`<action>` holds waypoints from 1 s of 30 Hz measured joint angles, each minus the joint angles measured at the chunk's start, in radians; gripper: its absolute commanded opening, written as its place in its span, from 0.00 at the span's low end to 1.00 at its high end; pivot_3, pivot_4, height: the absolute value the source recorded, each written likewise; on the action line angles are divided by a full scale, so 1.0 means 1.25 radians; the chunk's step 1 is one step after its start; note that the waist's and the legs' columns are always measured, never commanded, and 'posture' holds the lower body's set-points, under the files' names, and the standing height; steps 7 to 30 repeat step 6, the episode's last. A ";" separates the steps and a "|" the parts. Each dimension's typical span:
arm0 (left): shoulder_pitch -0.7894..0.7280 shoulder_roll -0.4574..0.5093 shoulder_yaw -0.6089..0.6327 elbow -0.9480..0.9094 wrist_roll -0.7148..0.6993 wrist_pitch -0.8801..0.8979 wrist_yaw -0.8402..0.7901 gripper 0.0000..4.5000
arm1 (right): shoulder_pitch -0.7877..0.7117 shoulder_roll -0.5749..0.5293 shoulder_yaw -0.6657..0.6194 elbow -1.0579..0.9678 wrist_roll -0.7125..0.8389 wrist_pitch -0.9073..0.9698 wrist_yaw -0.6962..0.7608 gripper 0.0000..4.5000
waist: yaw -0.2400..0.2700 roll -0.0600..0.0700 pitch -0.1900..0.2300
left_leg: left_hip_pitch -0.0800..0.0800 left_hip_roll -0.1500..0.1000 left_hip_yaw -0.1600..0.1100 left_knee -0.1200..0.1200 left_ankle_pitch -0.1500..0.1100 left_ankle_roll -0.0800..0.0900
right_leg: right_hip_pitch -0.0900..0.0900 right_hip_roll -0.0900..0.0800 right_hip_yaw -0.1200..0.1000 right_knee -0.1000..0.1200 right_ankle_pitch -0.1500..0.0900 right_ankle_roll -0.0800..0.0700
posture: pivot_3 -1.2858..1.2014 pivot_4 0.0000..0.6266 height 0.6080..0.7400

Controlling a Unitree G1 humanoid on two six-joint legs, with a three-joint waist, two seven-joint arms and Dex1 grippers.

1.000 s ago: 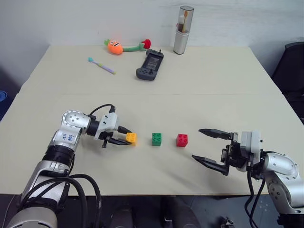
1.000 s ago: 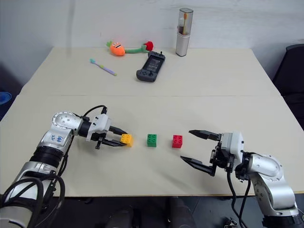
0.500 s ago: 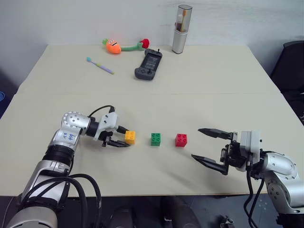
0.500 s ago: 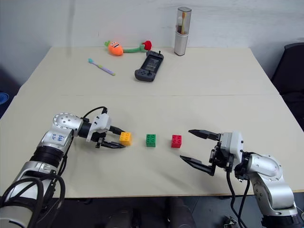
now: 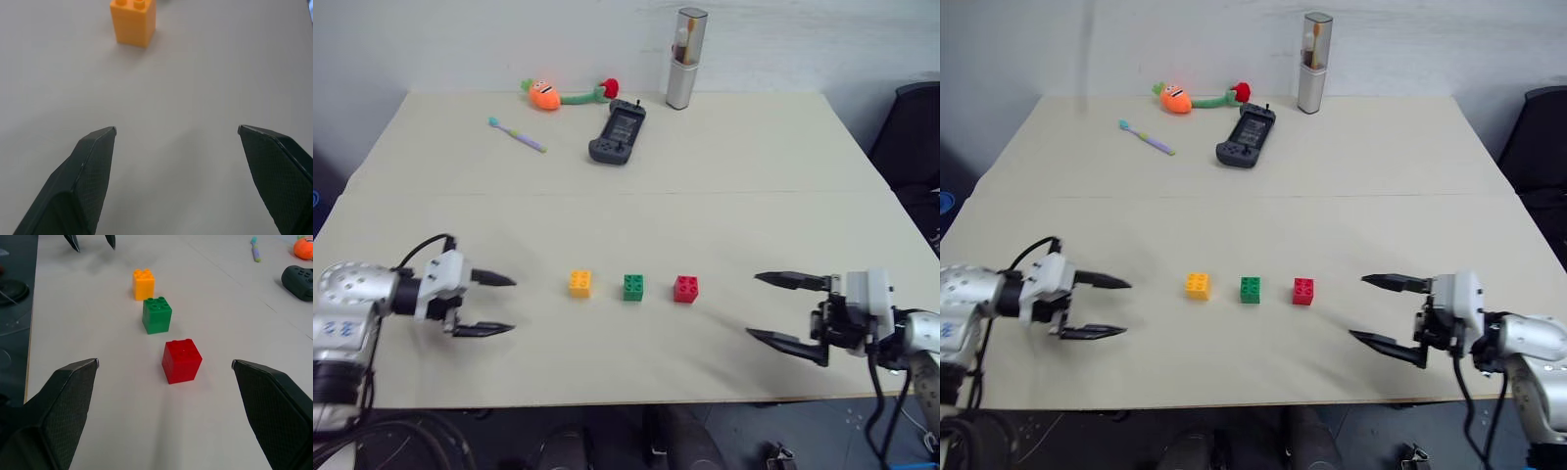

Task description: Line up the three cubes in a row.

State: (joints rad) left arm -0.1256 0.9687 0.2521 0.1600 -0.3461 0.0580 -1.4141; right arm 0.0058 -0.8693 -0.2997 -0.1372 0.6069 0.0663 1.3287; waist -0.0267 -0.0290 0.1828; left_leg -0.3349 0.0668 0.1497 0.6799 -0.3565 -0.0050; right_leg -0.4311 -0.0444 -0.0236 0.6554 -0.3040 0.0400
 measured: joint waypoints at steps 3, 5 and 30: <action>0.115 0.009 0.102 -0.089 -0.018 0.045 0.052 0.93 | -0.069 -0.043 -0.005 0.080 -0.012 -0.001 0.040 1.00 | 0.001 0.001 0.001 | 0.000 0.000 -0.001 0.000 0.000 0.000 | 0.000 -0.001 -0.001 0.000 0.000 0.000 | 0.52 0.24 1.00; 0.138 0.003 0.143 -0.118 -0.039 0.077 0.088 0.93 | -0.094 -0.052 -0.003 0.113 -0.024 -0.006 0.061 1.00 | 0.003 0.001 0.001 | 0.000 0.000 -0.002 -0.001 0.000 0.000 | 0.000 -0.001 -0.001 -0.001 0.000 0.000 | 0.52 0.24 1.00; 0.142 0.001 0.152 -0.130 -0.045 0.087 0.100 0.93 | -0.096 -0.052 0.001 0.121 -0.028 -0.011 0.068 1.00 | 0.004 0.001 0.001 | 0.000 -0.001 -0.002 -0.001 0.000 0.000 | 0.000 -0.001 -0.002 -0.001 0.000 0.000 | 0.52 0.24 1.00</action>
